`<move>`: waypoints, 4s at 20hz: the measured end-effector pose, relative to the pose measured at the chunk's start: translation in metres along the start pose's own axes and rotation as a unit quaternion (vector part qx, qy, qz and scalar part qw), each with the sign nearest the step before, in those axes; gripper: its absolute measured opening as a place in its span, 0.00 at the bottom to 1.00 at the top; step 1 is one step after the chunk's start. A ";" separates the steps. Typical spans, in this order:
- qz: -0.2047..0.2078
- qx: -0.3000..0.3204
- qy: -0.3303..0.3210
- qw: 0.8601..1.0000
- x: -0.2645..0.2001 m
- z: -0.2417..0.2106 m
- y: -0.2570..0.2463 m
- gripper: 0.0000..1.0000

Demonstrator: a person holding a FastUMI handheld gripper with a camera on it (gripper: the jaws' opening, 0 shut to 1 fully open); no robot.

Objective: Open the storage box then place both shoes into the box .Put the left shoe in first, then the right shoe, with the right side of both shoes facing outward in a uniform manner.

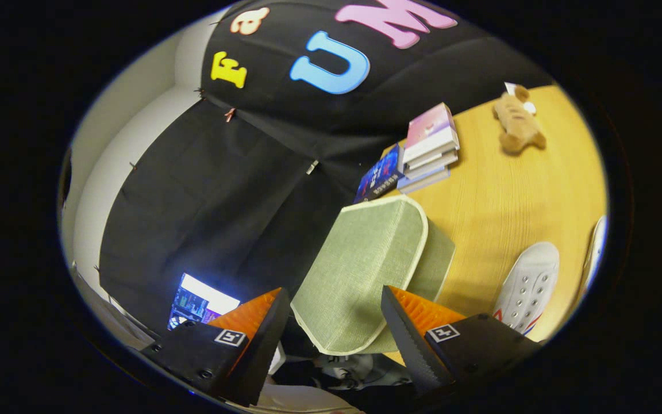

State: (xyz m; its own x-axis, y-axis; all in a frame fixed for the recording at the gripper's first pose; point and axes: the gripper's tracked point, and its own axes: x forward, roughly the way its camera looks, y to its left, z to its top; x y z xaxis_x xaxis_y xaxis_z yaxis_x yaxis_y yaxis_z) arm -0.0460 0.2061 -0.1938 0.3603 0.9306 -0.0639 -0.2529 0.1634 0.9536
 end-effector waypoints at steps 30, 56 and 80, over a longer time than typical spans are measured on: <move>0.146 0.210 0.052 0.965 0.026 -0.041 -0.022 0.05; 0.125 -0.026 0.044 0.991 0.187 0.004 0.197 0.17; -0.323 -0.088 0.005 0.942 -0.048 0.058 -0.064 0.87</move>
State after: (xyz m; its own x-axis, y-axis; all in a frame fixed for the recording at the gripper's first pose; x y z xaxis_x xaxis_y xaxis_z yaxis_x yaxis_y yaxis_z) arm 0.0052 0.1319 -0.2341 0.4816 0.6206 -0.6187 -0.1281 0.7483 0.6509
